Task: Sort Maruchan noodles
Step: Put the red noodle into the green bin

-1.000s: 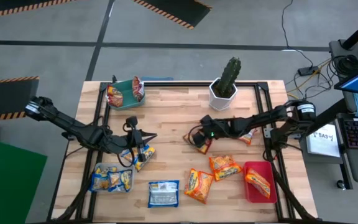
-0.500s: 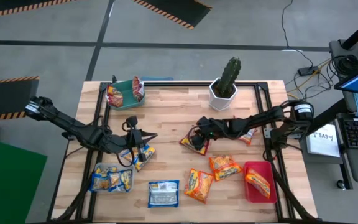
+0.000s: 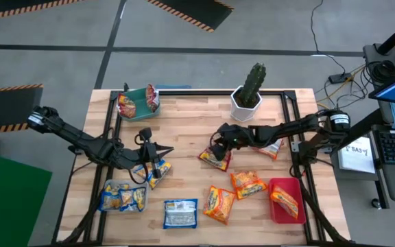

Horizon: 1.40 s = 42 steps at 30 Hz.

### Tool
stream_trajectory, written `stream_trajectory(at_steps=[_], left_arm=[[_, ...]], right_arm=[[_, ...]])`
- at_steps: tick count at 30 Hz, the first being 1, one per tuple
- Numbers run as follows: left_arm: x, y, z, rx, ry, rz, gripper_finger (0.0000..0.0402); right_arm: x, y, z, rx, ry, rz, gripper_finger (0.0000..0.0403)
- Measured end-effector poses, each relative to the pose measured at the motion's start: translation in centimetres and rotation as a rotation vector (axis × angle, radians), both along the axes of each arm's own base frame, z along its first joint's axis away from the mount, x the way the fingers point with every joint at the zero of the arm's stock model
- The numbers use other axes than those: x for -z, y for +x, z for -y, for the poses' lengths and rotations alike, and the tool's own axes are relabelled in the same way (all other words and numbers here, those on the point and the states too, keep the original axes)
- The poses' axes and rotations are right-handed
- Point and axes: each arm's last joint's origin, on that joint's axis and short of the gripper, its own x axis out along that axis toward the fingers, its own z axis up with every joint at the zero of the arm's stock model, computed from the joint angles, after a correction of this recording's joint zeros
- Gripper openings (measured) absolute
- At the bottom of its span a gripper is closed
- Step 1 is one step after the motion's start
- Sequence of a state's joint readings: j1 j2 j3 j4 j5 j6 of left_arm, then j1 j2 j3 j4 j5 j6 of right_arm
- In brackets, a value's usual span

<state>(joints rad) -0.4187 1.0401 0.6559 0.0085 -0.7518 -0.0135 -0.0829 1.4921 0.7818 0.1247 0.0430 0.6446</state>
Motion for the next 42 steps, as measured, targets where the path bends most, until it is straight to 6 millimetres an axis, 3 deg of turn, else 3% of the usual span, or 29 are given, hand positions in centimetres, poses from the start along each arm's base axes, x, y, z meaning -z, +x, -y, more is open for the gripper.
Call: stream_trajectory(at_steps=[5, 11, 16, 32, 42], left_arm=[[0.0, 0.0, 0.0, 0.0, 0.0, 0.0, 0.0], [0.0, 0.0, 0.0, 0.0, 0.001, -0.001, 0.0], [0.0, 0.0, 0.0, 0.0, 0.0, 0.001, 0.0], [-0.1, 0.1, 0.0, -0.001, -0.013, 0.021, 0.0], [-0.1, 0.1, 0.0, -0.006, -0.029, 0.026, 0.0]], right_arm=[[-0.6, -0.8, -0.2, -0.058, 0.011, -0.039, 0.028], [0.2, -1.7, -0.4, -0.079, 0.006, -0.165, 0.03], [0.6, -1.8, -0.6, -0.099, -0.005, -0.194, 0.0302], [-1.6, -4.2, -1.4, -0.135, 0.008, -0.223, 0.0298], [0.7, -4.8, -2.1, -0.141, 0.013, -0.155, 0.0295]])
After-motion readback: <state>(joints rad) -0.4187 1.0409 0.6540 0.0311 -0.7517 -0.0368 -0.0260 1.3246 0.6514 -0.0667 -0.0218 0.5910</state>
